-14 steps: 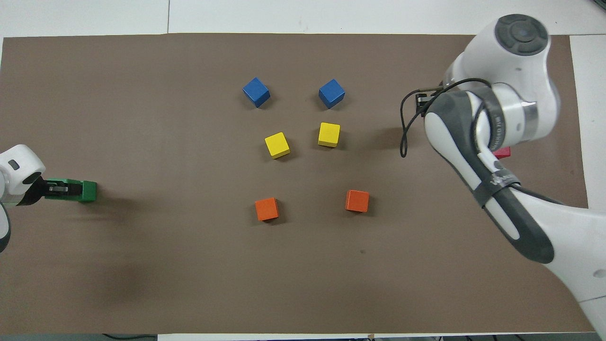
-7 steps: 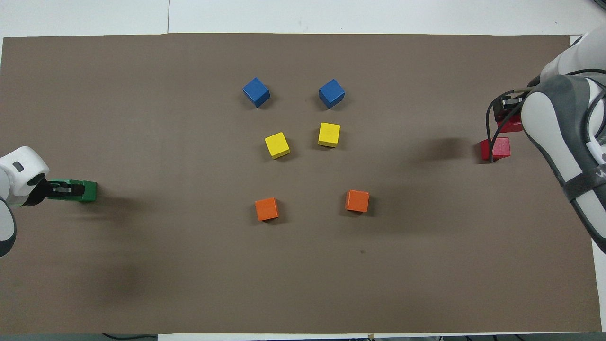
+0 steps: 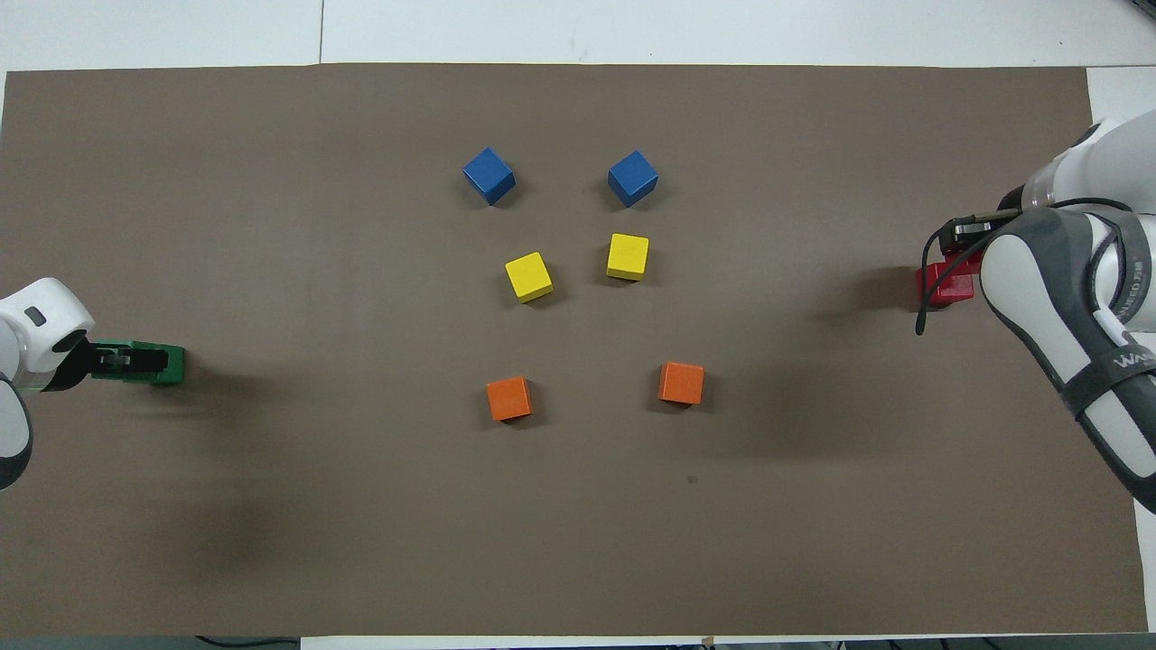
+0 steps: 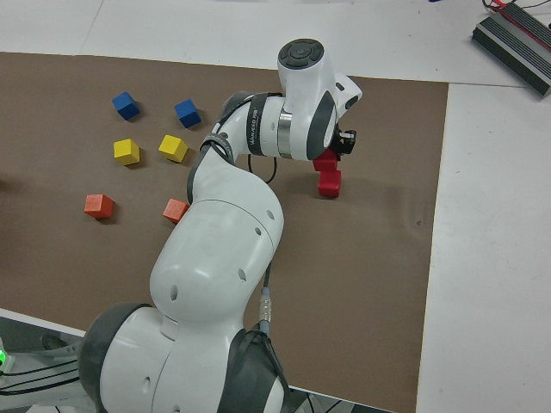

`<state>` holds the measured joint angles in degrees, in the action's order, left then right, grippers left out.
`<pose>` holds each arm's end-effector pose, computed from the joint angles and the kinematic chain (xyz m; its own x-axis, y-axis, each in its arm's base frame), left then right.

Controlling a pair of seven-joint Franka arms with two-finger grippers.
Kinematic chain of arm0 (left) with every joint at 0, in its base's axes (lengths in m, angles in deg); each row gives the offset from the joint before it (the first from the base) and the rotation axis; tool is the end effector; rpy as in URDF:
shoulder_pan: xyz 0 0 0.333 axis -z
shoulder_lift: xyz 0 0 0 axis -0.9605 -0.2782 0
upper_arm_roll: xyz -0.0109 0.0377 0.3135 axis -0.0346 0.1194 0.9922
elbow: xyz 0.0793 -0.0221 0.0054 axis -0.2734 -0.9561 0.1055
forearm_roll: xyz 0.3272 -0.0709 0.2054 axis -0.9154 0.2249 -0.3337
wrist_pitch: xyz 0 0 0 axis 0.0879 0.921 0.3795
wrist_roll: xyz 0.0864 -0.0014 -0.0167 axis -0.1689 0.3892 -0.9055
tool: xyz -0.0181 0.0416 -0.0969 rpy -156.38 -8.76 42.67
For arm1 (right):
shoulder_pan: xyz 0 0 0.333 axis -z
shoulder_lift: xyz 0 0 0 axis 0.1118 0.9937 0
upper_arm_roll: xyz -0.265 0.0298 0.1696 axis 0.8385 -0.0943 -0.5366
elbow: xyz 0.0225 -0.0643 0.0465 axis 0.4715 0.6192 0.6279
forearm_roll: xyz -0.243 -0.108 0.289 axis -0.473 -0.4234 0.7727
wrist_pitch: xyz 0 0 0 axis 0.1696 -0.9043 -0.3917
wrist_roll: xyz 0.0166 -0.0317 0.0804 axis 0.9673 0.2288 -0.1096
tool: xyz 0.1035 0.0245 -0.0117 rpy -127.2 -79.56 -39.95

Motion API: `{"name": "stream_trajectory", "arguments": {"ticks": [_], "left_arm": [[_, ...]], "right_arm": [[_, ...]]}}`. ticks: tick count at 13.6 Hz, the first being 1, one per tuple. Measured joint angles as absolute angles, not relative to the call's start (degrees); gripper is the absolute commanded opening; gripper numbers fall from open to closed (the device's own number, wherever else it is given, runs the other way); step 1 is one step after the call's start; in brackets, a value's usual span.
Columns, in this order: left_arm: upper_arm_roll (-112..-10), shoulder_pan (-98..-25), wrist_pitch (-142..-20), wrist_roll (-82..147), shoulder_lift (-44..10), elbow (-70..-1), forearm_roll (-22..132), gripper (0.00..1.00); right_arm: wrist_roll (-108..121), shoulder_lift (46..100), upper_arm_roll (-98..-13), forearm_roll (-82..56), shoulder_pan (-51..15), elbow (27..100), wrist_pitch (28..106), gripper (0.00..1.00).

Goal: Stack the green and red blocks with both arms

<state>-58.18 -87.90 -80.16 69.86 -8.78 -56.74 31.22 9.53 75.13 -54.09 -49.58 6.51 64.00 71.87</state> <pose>0.5109 0.1269 0.3479 0.9881 -0.1315 0.0795 -0.1304 -0.9913 -0.0179 0.6297 -0.0857 0.3773 0.9996 0.0234 0.0132 0.0225 -0.9978 0.0615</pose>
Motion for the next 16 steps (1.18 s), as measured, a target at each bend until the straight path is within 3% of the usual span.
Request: {"name": "stream_trajectory", "arguments": {"ticks": [3,7,10,16], "left_arm": [[-58.26,-87.89,-76.71,69.87,-8.79,-53.95,31.22,1.0],[-58.47,-87.8,-62.95,69.88,-8.6,-41.29,31.23,1.0],[-59.15,-87.59,-59.34,67.44,-7.66,-35.39,31.33,1.0],[-60.0,-79.9,-47.69,46.45,-6.73,-24.44,31.32,1.0]], "right_arm": [[9.53,74.5,-54.09,-49.58,7.22,65.59,73.26,0.0],[9.53,74.06,-54.09,-49.58,7.71,68.35,76.09,0.0],[9.53,74.02,-54.09,-49.58,7.71,68.77,76.52,0.0],[9.53,73.77,-54.12,-49.57,7.71,70.41,76.68,0.0]]}}
